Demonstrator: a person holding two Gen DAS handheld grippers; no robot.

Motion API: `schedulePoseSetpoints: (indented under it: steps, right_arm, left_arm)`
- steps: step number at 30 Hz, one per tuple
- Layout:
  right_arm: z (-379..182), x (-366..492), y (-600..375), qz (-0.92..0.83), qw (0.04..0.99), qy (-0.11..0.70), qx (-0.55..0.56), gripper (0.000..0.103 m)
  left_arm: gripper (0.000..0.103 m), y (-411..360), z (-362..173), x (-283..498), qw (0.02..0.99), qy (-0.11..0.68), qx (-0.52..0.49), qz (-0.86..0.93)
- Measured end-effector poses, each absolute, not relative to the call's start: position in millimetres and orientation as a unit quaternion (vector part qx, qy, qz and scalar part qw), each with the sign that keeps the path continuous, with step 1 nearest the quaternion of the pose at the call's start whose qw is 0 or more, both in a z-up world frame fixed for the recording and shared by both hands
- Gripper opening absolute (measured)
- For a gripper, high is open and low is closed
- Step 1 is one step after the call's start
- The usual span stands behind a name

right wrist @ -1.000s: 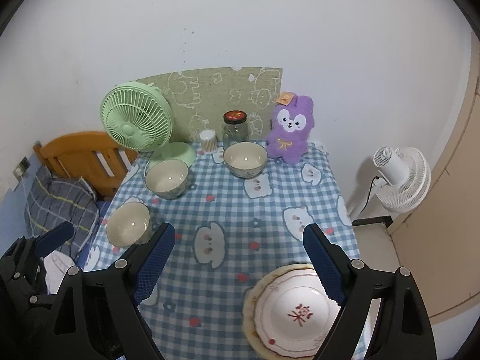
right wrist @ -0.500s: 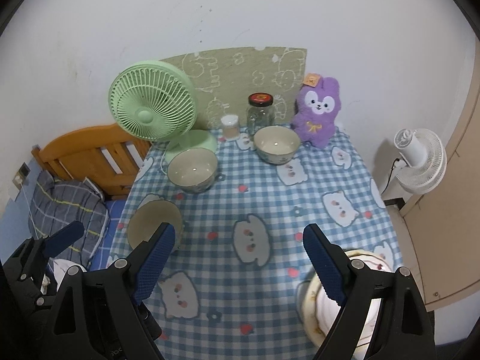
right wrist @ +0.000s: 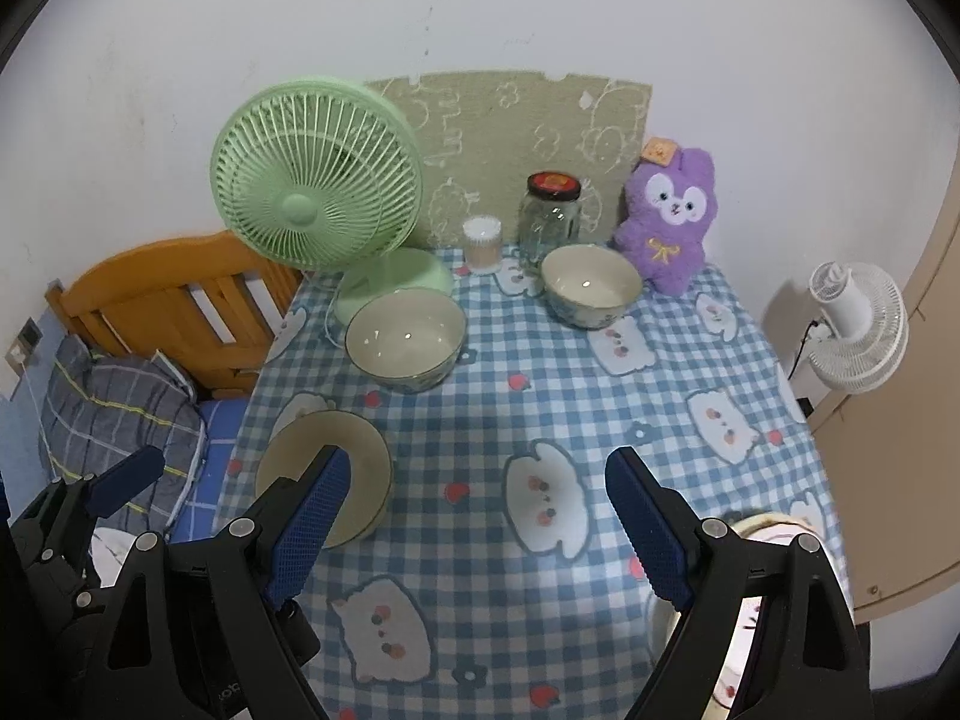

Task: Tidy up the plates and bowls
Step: 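Move both grippers toward the plain beige plate beside the bowls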

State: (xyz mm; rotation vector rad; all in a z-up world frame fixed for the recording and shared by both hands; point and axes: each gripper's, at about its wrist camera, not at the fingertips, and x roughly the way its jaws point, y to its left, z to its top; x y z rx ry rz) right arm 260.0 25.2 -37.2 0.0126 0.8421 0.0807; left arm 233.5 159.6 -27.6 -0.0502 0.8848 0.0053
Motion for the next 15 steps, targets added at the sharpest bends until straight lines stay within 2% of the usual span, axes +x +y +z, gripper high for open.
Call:
schedulePoseSetpoints:
  steps: [6, 15]
  right_arm:
    - [-68, 285, 45, 0.05, 0.898, 0.436, 0.006, 0.082]
    - [-112, 317, 72, 0.059, 0.883, 0.465, -0.014, 0.069]
  left_arm:
    - [0.091, 179, -61, 253, 0.892, 0.452, -0.025, 0.014]
    - [0.072, 198, -103, 275, 0.879, 0.475, -0.036, 0.02]
